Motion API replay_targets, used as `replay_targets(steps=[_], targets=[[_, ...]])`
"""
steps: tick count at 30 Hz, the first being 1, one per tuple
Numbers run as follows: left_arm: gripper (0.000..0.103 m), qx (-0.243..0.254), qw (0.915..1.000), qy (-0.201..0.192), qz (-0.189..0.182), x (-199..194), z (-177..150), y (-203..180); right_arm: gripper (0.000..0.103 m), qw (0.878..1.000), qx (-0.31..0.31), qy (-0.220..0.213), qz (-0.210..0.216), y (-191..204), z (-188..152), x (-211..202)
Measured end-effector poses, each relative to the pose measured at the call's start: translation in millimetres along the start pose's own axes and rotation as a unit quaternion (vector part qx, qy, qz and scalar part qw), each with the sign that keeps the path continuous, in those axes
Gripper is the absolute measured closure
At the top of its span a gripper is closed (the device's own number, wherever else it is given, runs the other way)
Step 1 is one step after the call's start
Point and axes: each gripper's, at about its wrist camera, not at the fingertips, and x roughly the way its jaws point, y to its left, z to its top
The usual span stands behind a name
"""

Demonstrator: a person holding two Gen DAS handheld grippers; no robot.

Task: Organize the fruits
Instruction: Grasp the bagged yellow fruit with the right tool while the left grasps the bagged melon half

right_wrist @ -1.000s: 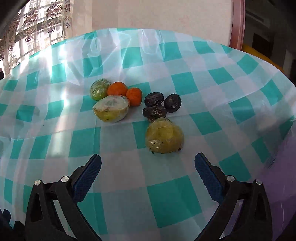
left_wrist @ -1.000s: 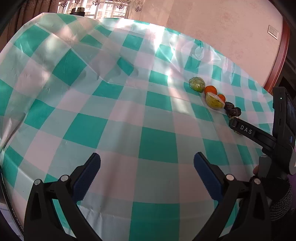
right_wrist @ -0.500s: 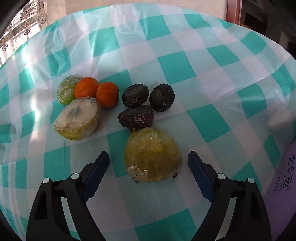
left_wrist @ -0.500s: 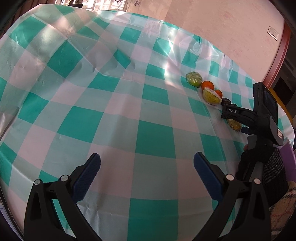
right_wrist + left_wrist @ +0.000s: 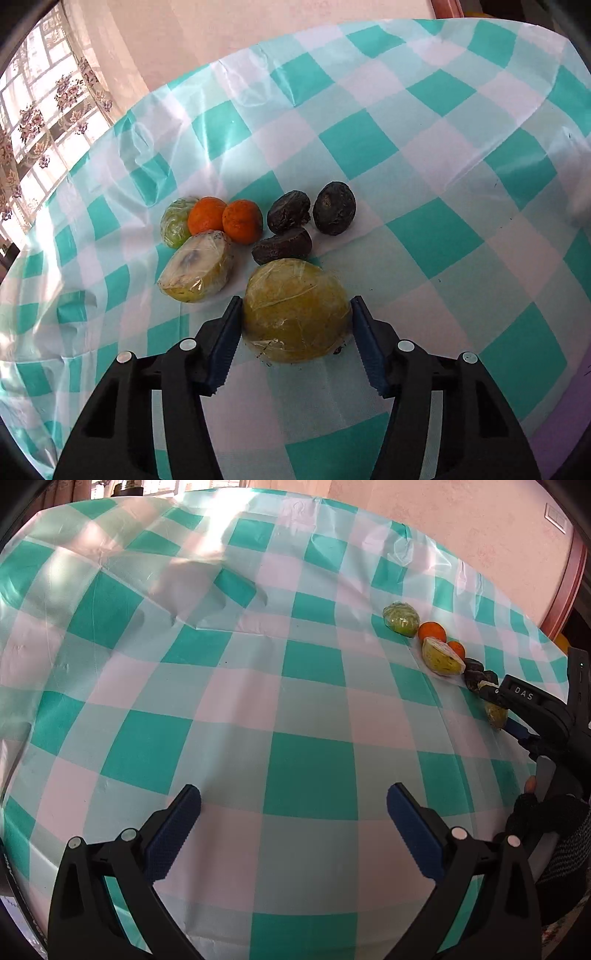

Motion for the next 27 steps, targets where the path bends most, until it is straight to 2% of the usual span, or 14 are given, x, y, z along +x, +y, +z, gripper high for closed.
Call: replay_targets(steps=[4,8,10,13,16,21,25,27], targets=[[0.002,0.052,0.9986,0.011,0.002,28.4,32.6,-35.1,0.046,0.999,0.008,-0.035,0.013,-0.6,3.8,-10.2],[0.002,0.104,0.9944,0.007,-0.021,57.1,59.5,-80.3,0.046,0.998,0.033,-0.060,0.011,-10.2,9.5,-15.0],[0.002,0.122,0.9923,-0.001,-0.022,67.8,66.6,-99.4,0.046,0.997,0.033,-0.067,0.011,-9.3,9.7,-15.3],[0.003,0.152,0.9872,-0.020,-0.044,74.5,75.9,-123.5,0.046,0.996,0.036,-0.080,0.025,-11.9,9.2,-21.0],[0.003,0.183,0.9817,-0.041,-0.031,84.5,87.8,-146.2,0.046,0.995,0.040,-0.088,0.030,-12.3,9.0,-23.5],[0.003,0.195,0.9797,-0.024,-0.040,111.3,112.0,-169.0,0.045,0.995,0.039,-0.090,0.030,-11.9,8.9,-23.0],[0.011,0.207,0.9774,-0.008,-0.045,127.0,121.0,-182.4,0.045,0.995,0.037,-0.092,0.026,-11.1,9.3,-22.3],[0.020,0.202,0.9779,0.004,-0.053,132.6,123.6,-183.3,0.045,0.995,0.037,-0.092,0.027,-11.2,9.2,-22.2]])
